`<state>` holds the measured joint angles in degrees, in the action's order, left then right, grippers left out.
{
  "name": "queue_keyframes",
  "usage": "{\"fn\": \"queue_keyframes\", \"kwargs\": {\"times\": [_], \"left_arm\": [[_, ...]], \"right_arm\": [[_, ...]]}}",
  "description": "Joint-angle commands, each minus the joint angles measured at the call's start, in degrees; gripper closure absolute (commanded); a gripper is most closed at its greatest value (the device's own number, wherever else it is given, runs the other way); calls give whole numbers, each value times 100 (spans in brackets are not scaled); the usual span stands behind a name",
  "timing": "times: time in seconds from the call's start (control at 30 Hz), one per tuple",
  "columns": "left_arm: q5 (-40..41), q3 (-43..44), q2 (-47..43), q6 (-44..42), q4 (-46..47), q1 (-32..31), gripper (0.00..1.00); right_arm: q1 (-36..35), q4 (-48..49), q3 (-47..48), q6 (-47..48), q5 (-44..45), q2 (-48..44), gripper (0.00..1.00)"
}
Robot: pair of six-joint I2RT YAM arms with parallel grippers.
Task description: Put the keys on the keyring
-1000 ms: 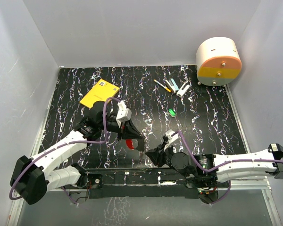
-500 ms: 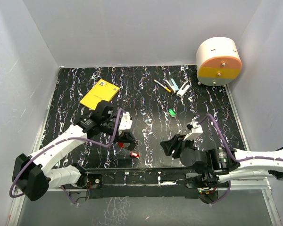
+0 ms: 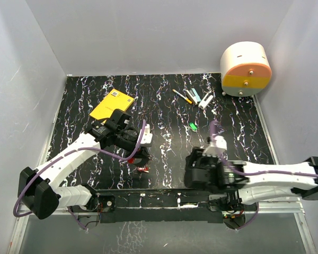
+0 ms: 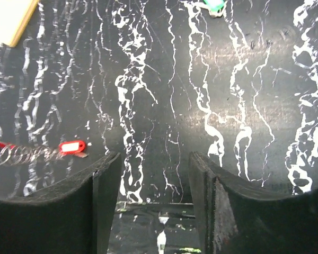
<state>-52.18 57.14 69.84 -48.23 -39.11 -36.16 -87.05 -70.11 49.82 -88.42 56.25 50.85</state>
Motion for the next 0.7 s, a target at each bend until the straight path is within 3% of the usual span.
{"fn": "queue_keyframes", "kwargs": {"times": [0.0,0.17,0.27,0.33,0.5,0.67], "left_arm": [[-115,272,-191,179,-147,21,100],[69,490,-190,229,-253,31,100],[147,538,-179,265,-277,30,100],[196,587,-128,272,-303,39,100],[387,699,-136,364,-185,92,100],[464,704,-233,338,-239,214,100]], "right_arm": [[417,333,942,842,321,1582,40],[2244,2237,1635,3850,-877,2551,37],[3721,3491,1580,5275,-2295,2653,37],[4476,3771,1664,5734,-3003,2829,38],[5529,3662,1639,6379,-4170,3476,40],[5792,3881,1396,6606,-4341,4118,43]]}}
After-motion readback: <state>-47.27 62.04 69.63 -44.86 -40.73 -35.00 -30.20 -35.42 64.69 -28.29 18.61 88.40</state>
